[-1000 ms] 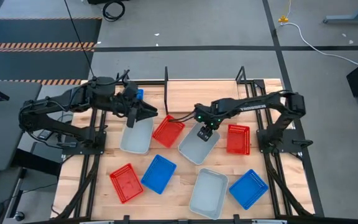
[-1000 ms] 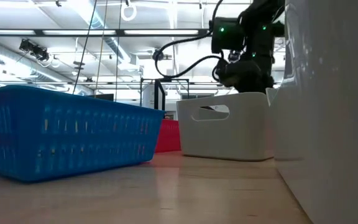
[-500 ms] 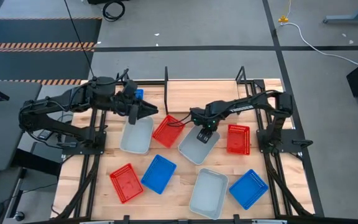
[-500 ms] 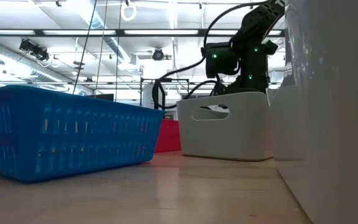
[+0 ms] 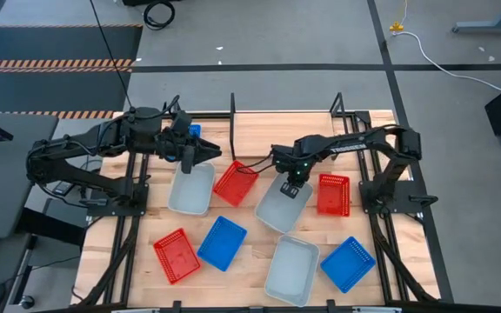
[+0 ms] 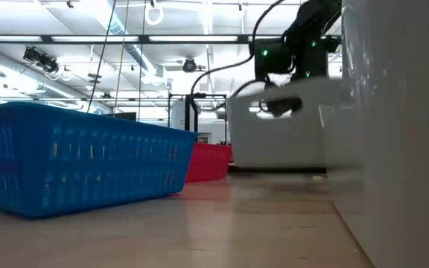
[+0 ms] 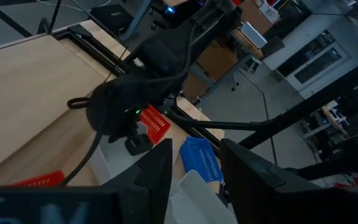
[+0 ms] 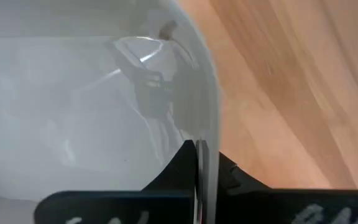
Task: Stack baskets on shelf by color
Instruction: Put the top right gray bin on the shelf
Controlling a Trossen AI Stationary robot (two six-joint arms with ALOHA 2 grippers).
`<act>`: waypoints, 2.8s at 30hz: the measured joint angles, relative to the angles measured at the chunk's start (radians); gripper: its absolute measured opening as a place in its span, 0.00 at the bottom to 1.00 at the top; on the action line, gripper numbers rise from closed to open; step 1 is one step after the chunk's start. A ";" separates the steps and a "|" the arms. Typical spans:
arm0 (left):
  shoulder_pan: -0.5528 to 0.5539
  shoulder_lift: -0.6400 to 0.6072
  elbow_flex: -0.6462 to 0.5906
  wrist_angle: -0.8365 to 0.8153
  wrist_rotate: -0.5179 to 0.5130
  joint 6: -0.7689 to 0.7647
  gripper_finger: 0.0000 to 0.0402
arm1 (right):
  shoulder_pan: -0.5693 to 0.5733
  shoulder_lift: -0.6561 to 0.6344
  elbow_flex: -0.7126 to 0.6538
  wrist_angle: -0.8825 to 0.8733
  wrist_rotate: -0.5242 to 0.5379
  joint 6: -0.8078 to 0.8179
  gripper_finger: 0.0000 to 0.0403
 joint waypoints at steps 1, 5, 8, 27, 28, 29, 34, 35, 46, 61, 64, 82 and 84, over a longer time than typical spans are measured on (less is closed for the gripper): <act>0.000 0.000 0.000 0.000 0.000 0.000 0.35 | -0.002 -0.018 0.000 -0.017 -0.002 0.037 0.03; 0.000 0.000 0.000 0.000 0.000 0.000 0.35 | -0.015 -0.115 0.000 -0.051 0.001 0.206 0.02; 0.000 0.000 0.000 0.000 0.000 0.003 0.35 | -0.033 -0.197 0.000 -0.078 0.020 0.311 0.02; 0.000 0.000 0.000 0.001 0.001 0.102 0.35 | -0.142 -0.408 0.000 -0.084 0.354 1.266 0.02; 0.000 0.000 0.000 0.001 0.001 0.099 0.35 | -0.142 -0.394 0.000 -0.063 0.373 1.298 0.02; 0.000 0.000 0.000 0.001 0.001 0.095 0.35 | -0.145 -0.378 0.000 -0.040 0.387 1.325 0.02; 0.000 0.000 0.000 0.001 0.051 0.056 0.35 | -0.174 -0.265 0.000 0.028 0.360 1.350 0.02; -0.001 0.000 0.000 0.002 0.066 0.045 0.35 | -0.177 -0.241 0.000 0.039 0.346 1.350 0.02; -0.076 0.000 0.000 0.002 0.102 0.017 0.35 | -0.218 -0.137 0.000 0.102 0.289 1.199 0.13; -0.090 0.000 0.000 0.003 0.029 -0.046 0.35 | -0.309 -0.216 0.000 0.301 0.197 0.650 0.50; -0.090 0.000 0.000 0.003 -0.006 -0.067 0.35 | -0.312 -0.216 0.000 0.301 0.159 0.582 0.55; -0.124 0.000 0.000 0.002 -0.078 -0.090 0.35 | -0.310 -0.253 0.254 0.069 -0.046 -1.060 0.61; -0.129 0.000 0.000 0.002 -0.104 -0.091 0.35 | -0.288 -0.245 0.289 0.042 0.003 -1.220 0.61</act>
